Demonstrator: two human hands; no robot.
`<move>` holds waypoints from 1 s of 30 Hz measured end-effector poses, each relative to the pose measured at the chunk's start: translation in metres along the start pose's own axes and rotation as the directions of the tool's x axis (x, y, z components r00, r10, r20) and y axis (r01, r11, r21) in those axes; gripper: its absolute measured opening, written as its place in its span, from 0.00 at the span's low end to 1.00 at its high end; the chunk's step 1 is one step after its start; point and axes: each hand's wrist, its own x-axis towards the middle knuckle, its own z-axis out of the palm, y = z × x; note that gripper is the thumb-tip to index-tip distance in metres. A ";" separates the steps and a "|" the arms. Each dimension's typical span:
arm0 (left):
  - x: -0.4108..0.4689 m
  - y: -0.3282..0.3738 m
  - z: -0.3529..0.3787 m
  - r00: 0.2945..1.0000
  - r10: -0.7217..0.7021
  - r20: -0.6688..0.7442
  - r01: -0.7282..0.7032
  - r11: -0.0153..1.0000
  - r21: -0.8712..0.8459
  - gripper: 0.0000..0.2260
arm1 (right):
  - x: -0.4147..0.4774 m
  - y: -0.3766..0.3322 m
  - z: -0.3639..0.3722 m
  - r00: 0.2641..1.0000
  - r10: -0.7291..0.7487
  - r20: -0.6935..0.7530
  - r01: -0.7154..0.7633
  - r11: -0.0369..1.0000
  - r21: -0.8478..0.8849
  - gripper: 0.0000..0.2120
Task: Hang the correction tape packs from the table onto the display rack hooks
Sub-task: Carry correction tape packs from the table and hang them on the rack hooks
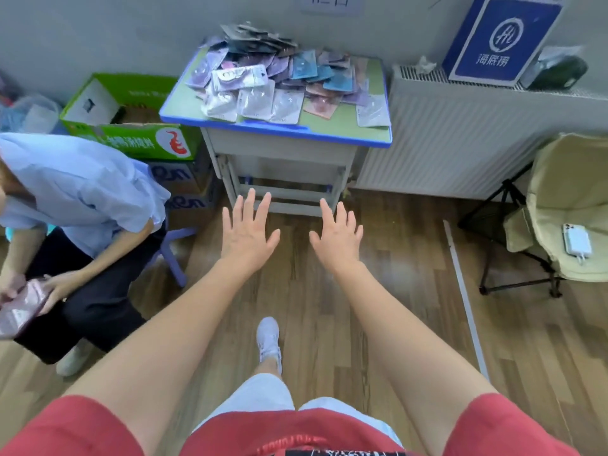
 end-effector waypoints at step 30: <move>0.471 -0.093 -0.037 0.994 0.027 0.109 -0.026 1.000 -0.011 0.33 | 0.471 -0.112 -0.096 0.995 -0.034 -0.089 0.030 0.999 -0.042 0.31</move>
